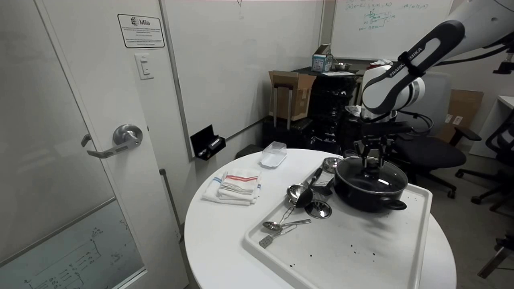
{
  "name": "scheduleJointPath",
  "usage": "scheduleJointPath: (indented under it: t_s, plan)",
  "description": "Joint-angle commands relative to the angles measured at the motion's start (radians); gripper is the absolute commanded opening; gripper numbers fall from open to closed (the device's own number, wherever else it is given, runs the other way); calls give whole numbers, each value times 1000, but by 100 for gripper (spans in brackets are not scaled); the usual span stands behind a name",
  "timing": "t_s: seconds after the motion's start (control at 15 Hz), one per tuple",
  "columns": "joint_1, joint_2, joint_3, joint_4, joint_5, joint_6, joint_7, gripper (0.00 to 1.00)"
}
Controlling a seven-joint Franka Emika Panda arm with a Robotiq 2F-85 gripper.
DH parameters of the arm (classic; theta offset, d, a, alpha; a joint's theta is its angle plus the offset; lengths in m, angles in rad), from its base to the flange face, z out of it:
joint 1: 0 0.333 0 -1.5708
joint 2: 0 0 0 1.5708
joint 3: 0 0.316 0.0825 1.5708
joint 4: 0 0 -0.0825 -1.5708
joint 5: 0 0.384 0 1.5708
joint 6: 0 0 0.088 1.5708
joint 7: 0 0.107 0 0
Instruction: Put the glass lid on the black pot.
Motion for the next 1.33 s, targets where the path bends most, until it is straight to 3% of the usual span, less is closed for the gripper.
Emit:
scheduleJointPath:
  t_s: [0.0, 1.27]
  plan:
    - [5, -4, -5, 4, -21, -3, 23, 25]
    - [11, -35, -11, -30, -23, 20, 26, 25]
